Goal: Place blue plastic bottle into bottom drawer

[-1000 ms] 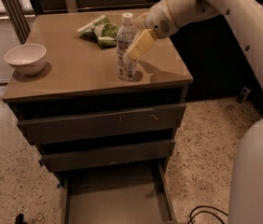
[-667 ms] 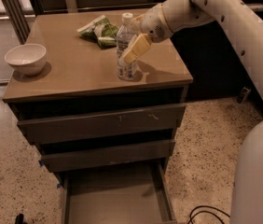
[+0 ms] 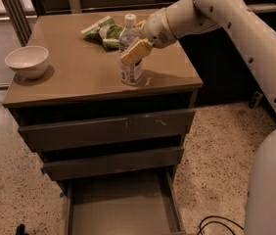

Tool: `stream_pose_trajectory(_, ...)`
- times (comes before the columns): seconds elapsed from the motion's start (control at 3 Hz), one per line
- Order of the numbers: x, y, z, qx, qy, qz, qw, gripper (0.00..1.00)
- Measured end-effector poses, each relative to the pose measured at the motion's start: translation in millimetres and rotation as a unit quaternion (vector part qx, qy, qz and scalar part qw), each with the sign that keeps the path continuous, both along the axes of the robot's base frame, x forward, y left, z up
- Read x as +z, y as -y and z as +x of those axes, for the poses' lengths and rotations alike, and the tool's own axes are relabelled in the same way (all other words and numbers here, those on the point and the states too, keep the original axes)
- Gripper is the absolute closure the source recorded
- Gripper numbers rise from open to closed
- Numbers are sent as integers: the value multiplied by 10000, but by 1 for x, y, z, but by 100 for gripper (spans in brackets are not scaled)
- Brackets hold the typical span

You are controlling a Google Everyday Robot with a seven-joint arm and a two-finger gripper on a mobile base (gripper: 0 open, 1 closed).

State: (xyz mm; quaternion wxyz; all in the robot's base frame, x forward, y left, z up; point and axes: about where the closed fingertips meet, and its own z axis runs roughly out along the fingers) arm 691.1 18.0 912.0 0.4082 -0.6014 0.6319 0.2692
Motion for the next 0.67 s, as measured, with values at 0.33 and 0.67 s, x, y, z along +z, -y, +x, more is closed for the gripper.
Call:
stream_pose_trajectory(0.33,0,0,0,0,0,0,10000,66)
stream_pose_trajectory(0.67,0,0,0,0,0,0,10000,89)
